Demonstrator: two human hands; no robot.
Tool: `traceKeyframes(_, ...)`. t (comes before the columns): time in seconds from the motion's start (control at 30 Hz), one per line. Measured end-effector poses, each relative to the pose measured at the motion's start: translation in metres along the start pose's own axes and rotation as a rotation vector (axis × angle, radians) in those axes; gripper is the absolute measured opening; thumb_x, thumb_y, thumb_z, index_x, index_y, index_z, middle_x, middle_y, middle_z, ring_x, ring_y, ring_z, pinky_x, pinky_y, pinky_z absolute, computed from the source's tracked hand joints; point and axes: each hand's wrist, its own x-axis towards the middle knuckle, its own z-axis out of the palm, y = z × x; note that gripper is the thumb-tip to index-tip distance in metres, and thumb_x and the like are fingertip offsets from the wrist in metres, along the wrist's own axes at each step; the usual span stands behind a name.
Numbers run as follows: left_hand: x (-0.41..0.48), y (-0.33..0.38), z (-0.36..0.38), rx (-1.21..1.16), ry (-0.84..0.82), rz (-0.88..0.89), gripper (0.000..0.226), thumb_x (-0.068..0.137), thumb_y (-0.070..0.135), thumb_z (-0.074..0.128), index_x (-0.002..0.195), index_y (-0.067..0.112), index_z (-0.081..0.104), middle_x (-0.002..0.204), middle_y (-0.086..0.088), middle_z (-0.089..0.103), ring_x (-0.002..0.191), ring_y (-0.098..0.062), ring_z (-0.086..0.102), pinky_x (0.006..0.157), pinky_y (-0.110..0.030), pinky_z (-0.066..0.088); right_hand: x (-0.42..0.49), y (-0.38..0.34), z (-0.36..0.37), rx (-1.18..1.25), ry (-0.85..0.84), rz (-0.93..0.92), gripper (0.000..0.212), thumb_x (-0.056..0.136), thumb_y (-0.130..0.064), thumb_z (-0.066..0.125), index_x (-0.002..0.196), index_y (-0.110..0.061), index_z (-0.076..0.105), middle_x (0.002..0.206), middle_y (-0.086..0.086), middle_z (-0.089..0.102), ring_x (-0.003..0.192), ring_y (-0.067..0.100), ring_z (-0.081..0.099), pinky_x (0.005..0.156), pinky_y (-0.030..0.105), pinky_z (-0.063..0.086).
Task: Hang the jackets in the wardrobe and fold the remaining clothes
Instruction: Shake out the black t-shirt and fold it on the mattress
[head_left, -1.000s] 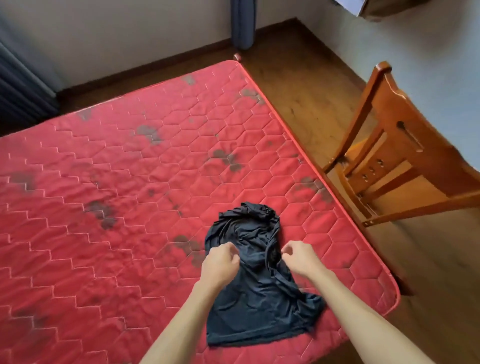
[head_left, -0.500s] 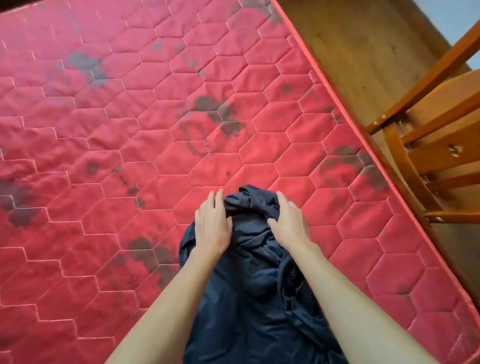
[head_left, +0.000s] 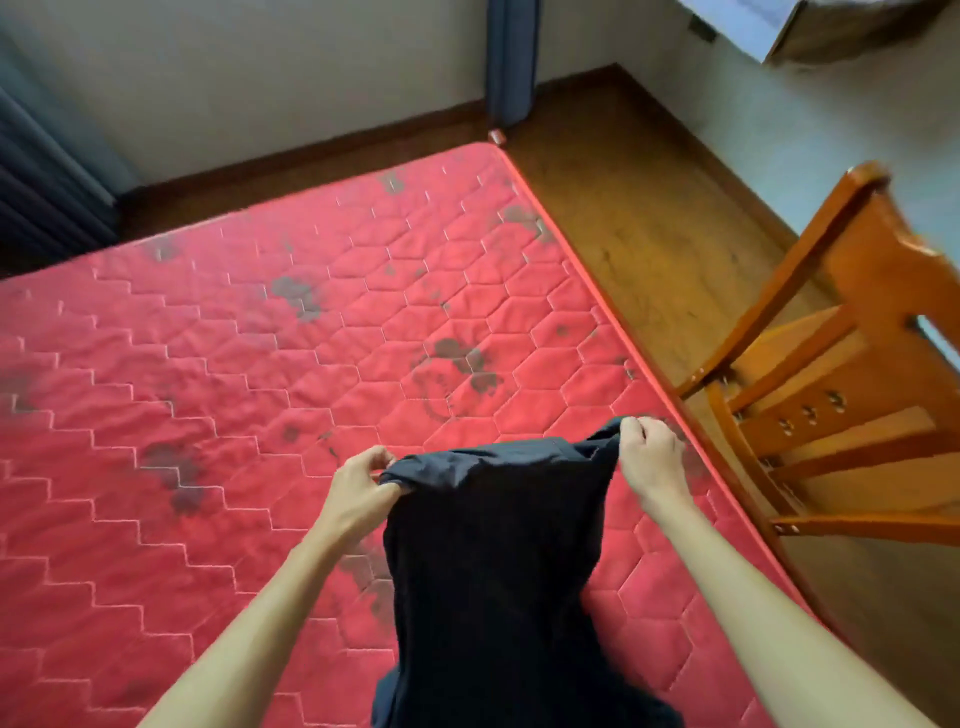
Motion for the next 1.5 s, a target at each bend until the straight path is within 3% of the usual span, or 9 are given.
traceKeyframes(0.27, -0.102, 0.162, -0.143, -0.594, -0.089, 0.118, 0.031, 0.068, 0.02, 0.081, 0.099, 0.014, 0.079, 0.098, -0.008, 0.077, 0.087, -0.019, 0.068, 0.071, -0.027, 0.055, -0.058, -0.142, -0.132, 0.231, 0.127, -0.179, 0.029, 0.103, -0.023, 0.039, 0.088, -0.003, 0.056, 0.095, 0.021, 0.063, 0.097, 0.041, 0.057, 0.083, 0.044, 0.042)
traceKeyframes(0.47, -0.181, 0.243, -0.237, -0.553, 0.068, 0.348, 0.033, 0.075, 0.025, 0.081, 0.103, 0.009, 0.076, 0.106, -0.014, 0.073, 0.088, -0.019, 0.065, 0.068, -0.028, 0.049, -0.118, -0.234, -0.218, 0.273, 0.191, -0.471, 0.032, 0.101, -0.037, 0.051, 0.096, -0.008, 0.065, 0.095, 0.011, 0.069, 0.091, 0.031, 0.061, 0.078, 0.039, 0.044)
traceKeyframes(0.57, -0.218, 0.275, -0.275, -0.536, -0.19, 0.362, 0.072, 0.054, 0.05, 0.09, 0.112, 0.011, 0.072, 0.111, -0.017, 0.065, 0.093, -0.025, 0.056, 0.069, -0.033, 0.042, -0.149, -0.277, -0.247, 0.348, 0.159, -0.575, 0.024, 0.102, -0.028, 0.051, 0.099, -0.01, 0.067, 0.093, 0.002, 0.066, 0.09, 0.024, 0.06, 0.077, 0.034, 0.042)
traceKeyframes(0.73, -0.283, 0.331, -0.293, -0.296, -0.545, 0.397, 0.047, 0.081, 0.047, 0.076, 0.11, 0.011, 0.073, 0.112, -0.009, 0.072, 0.092, -0.029, 0.069, 0.084, -0.04, 0.054, -0.203, -0.338, -0.266, 0.684, -0.197, -0.619, 0.023, 0.102, -0.019, 0.047, 0.092, -0.016, 0.067, 0.087, 0.006, 0.069, 0.084, 0.02, 0.065, 0.079, 0.037, 0.053)
traceKeyframes(0.87, -0.302, 0.349, -0.282, -0.015, -0.202, 0.624, 0.03, 0.096, 0.018, 0.064, 0.124, 0.009, 0.065, 0.122, -0.014, 0.07, 0.1, -0.03, 0.07, 0.092, -0.053, 0.055, -0.247, -0.378, -0.268, 0.926, -0.529, -0.587, 0.023, 0.106, -0.014, 0.04, 0.102, -0.009, 0.062, 0.085, 0.009, 0.064, 0.077, 0.022, 0.061, 0.055, 0.027, 0.052)
traceKeyframes(1.0, -0.299, 0.358, -0.269, 0.201, 0.288, 0.852, 0.094, 0.065, 0.053, 0.08, 0.148, 0.036, 0.038, 0.146, 0.01, 0.048, 0.116, -0.006, 0.057, 0.094, -0.026, 0.051, -0.275, -0.4, -0.272, 0.879, -0.731, -0.722, 0.026, 0.106, -0.016, 0.039, 0.11, -0.005, 0.062, 0.09, 0.008, 0.068, 0.085, 0.021, 0.064, 0.068, 0.03, 0.055)
traceKeyframes(1.13, -0.303, 0.375, -0.257, 0.043, 0.254, 0.878, 0.029, 0.078, 0.022, 0.083, 0.104, 0.025, 0.071, 0.098, 0.006, 0.075, 0.089, -0.006, 0.069, 0.076, -0.021, 0.053, -0.288, -0.411, -0.273, 0.845, -0.776, -0.792, 0.025, 0.104, -0.016, 0.045, 0.111, -0.002, 0.065, 0.091, 0.008, 0.072, 0.09, 0.022, 0.066, 0.086, 0.039, 0.055)
traceKeyframes(1.4, -0.3, 0.385, -0.272, -0.067, 0.535, 0.768, 0.008, 0.087, 0.009, 0.071, 0.08, 0.006, 0.069, 0.077, -0.012, 0.071, 0.07, -0.02, 0.062, 0.064, -0.038, 0.052, -0.287, -0.348, -0.26, 0.513, -0.094, -1.114, 0.031, 0.089, -0.039, 0.07, 0.11, -0.02, 0.058, 0.101, -0.007, 0.065, 0.093, 0.01, 0.065, 0.079, 0.02, 0.055)
traceKeyframes(1.5, -0.308, 0.39, -0.281, -0.103, 0.538, 0.711, 0.006, 0.091, 0.009, 0.065, 0.088, 0.007, 0.071, 0.088, -0.015, 0.072, 0.085, -0.031, 0.068, 0.075, -0.045, 0.056, -0.293, -0.304, -0.229, 0.27, -0.176, -1.268, 0.027, 0.084, -0.034, 0.077, 0.099, -0.02, 0.06, 0.093, -0.008, 0.063, 0.084, 0.01, 0.063, 0.071, 0.015, 0.051)
